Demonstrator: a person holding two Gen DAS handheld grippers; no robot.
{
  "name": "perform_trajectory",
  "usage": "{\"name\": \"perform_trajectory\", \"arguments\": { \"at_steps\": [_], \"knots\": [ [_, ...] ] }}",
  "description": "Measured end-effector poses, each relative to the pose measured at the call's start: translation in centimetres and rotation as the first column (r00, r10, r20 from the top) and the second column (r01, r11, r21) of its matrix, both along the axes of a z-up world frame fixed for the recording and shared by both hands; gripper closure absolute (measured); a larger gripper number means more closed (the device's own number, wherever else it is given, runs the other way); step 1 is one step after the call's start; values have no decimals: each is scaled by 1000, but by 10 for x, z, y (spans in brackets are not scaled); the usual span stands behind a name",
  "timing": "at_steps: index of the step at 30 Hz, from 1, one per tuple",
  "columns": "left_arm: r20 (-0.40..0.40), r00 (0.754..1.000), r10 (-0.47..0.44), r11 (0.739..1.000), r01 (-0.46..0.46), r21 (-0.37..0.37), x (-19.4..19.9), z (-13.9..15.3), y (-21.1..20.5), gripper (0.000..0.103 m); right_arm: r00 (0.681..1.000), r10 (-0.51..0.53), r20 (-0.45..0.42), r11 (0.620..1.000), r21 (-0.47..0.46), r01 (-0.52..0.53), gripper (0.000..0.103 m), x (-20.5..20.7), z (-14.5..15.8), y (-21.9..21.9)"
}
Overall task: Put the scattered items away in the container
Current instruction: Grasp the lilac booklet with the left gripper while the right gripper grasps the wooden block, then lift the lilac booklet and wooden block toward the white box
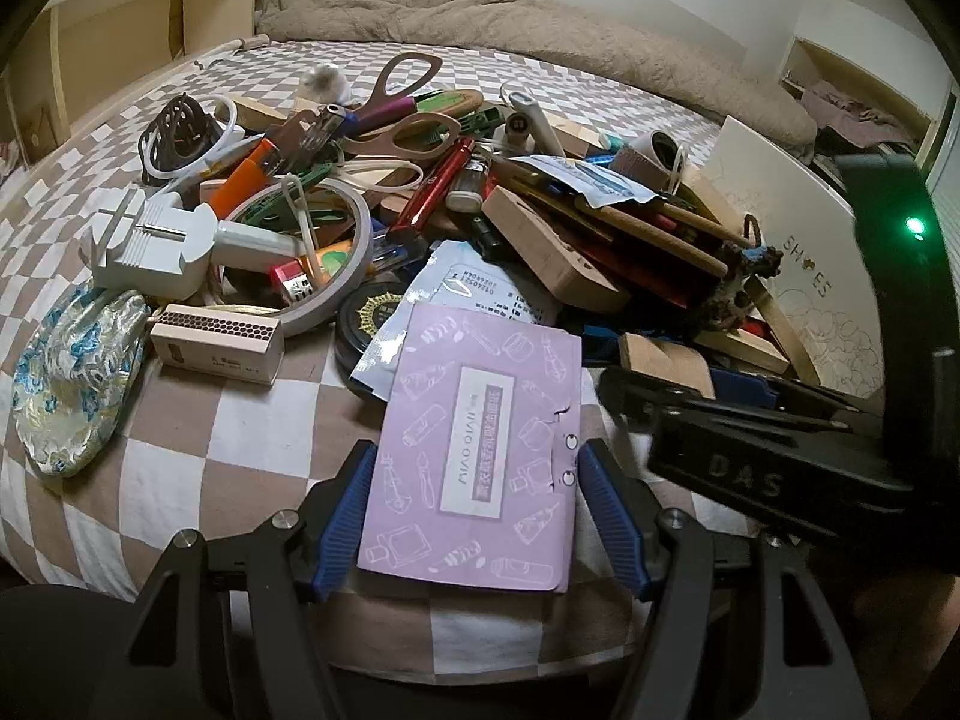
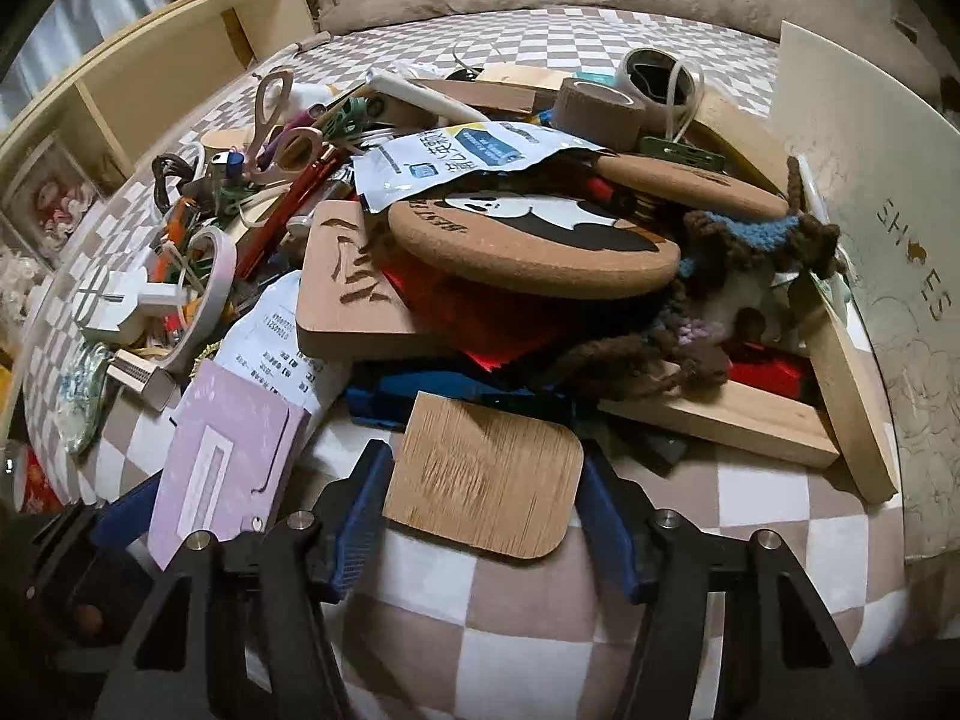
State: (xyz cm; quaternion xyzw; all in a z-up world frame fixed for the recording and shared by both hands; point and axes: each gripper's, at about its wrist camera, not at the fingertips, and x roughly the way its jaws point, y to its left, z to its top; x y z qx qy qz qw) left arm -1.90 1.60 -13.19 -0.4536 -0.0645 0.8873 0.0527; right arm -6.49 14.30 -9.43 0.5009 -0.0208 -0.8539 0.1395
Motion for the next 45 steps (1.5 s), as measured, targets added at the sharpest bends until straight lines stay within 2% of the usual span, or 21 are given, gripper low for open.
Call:
{"name": "perform_trajectory", "arguments": {
  "at_steps": [14,21,38,45],
  "knots": [
    [0,1000,-12,1000,12,-12,1,1,2,35,999,0,37,996,-87,4,41,24,12,38],
    [-14,1000,-19,1000,18,-18,5,7,4,35,999,-9,32,991,-131,13,41,30,21,44],
    [-123,992,-28,1000,28,-2,7,54,15,35,992,-5,-122,981,-192,-19,41,45,77,53],
    [-200,979,-34,999,34,-6,7,83,25,35,979,-33,-200,980,-199,-7,41,47,103,68]
  ]
}}
